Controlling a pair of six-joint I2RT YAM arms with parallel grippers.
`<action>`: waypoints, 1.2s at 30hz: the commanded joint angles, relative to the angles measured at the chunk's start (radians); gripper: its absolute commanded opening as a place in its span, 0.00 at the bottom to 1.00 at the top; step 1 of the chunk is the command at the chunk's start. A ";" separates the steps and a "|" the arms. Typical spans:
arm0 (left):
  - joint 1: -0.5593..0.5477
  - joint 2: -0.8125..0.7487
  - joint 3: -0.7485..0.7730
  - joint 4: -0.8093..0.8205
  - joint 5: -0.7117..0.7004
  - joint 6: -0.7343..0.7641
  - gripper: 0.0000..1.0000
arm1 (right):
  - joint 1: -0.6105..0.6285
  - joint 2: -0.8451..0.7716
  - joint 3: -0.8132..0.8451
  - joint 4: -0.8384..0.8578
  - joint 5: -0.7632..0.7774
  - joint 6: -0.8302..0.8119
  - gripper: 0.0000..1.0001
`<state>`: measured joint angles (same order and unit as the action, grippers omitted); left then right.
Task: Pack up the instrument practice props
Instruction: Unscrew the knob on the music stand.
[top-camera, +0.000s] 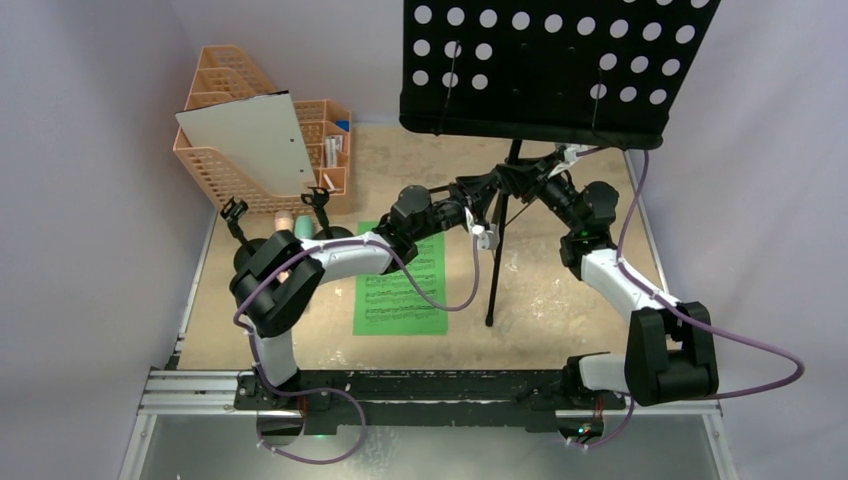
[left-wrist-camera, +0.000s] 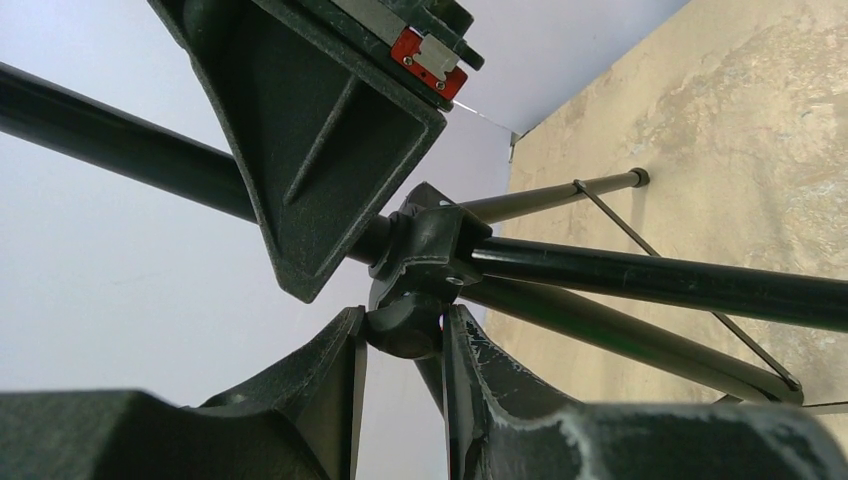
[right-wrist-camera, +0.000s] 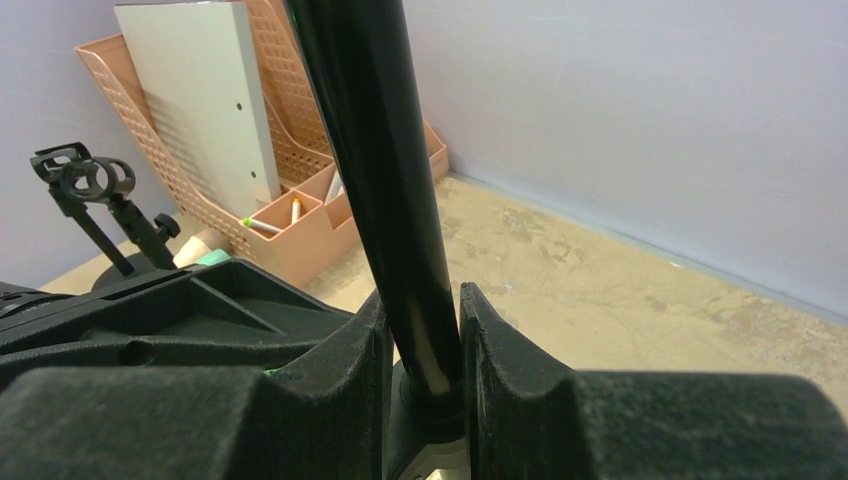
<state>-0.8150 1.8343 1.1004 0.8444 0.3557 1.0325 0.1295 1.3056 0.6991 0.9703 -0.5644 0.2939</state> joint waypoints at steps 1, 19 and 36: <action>-0.012 -0.021 0.065 -0.084 -0.008 -0.008 0.00 | -0.005 -0.042 0.026 -0.001 0.021 0.081 0.00; -0.021 -0.062 0.121 -0.023 -0.132 -0.500 0.00 | -0.004 -0.044 0.013 0.005 0.024 0.070 0.00; -0.022 -0.085 0.081 0.060 -0.065 -0.670 0.00 | -0.005 -0.049 0.002 0.012 0.029 0.056 0.00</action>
<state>-0.8276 1.8301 1.1759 0.7612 0.2302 0.3393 0.1200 1.2934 0.6968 0.9684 -0.5415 0.2901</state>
